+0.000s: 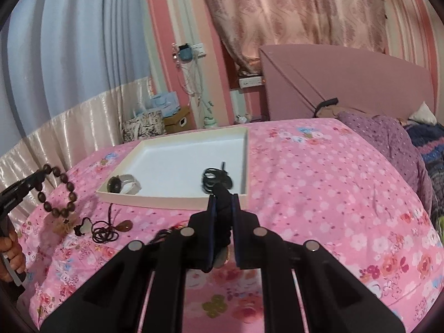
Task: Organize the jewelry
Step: 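Carry the bead bracelet and the scrunchie with both tools over the white tray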
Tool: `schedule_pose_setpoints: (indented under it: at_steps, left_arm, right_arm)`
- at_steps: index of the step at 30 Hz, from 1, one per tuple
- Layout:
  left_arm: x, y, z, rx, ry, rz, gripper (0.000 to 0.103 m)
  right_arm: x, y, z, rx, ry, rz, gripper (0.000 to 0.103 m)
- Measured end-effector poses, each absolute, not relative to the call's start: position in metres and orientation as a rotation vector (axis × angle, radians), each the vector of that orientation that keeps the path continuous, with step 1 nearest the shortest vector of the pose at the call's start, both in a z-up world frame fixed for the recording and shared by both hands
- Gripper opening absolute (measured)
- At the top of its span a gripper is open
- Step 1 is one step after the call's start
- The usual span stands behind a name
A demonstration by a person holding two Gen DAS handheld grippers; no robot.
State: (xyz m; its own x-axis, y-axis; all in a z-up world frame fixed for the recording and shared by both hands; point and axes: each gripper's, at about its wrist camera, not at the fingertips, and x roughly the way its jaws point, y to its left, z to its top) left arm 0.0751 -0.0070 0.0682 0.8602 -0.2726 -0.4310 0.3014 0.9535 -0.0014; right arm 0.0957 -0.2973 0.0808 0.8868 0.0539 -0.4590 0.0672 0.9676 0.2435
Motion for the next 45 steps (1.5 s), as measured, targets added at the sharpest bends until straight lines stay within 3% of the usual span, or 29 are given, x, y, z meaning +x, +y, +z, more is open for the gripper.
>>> schedule_pose_setpoints:
  at_steps: [23,45]
  left_arm:
    - [0.118,-0.071,0.084,0.132,0.412,-0.325,0.017]
    - [0.237,-0.078,0.065,0.006,0.464,-0.299,0.017]
  right_arm:
    - [0.132,-0.272,0.114,0.200,0.437,0.052,0.010]
    - [0.267,-0.237,0.118,0.238,0.465,0.162,0.010]
